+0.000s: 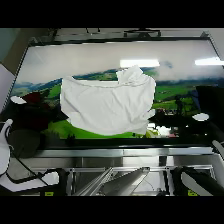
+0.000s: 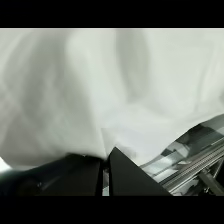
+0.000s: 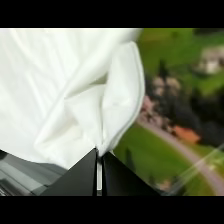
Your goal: Fold the shirts.
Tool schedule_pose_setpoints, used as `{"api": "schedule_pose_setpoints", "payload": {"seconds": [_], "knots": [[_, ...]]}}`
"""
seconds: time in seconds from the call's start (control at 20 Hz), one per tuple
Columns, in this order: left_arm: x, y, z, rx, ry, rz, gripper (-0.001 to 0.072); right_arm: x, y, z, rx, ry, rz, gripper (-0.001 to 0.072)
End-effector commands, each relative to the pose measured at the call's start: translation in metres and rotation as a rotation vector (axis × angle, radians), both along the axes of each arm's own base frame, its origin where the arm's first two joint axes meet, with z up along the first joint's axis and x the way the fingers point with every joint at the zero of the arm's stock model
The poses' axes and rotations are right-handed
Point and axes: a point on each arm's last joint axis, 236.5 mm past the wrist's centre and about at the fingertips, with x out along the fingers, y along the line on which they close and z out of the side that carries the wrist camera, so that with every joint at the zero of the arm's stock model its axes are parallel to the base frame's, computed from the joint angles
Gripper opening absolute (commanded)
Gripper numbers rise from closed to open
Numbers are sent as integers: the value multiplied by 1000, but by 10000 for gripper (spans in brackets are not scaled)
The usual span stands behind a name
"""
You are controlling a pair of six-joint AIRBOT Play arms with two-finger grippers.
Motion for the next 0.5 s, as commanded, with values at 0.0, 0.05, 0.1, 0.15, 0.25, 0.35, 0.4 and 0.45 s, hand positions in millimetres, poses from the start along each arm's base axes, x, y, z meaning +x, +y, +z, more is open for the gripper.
{"api": "schedule_pose_setpoints", "payload": {"seconds": [0.0,0.05,0.1,0.15,0.25,0.35,0.4,0.45], "knots": [[23,-22,97,-84,-249,-28,26,15,-23,101,20,-241,-47,15],[28,-29,133,-108,-346,-34,26,20,-39,147,-2,-365,-96,15],[30,-37,169,-132,-441,-39,26,21,-53,197,-23,-503,-146,16],[30,-46,210,-167,-551,-45,27,14,-65,255,-44,-660,-205,16],[17,-69,294,-253,-780,-84,27,-17,-74,358,-95,-940,-288,16],[-13,-91,375,-314,-1025,-159,27,-62,-69,452,-234,-1224,-364,16],[-29,-97,407,-301,-1130,-183,27,-81,-66,488,-317,-1339,-402,16],[-43,-101,436,-254,-1240,-198,27,-99,-62,521,-414,-1447,-433,15]]}}
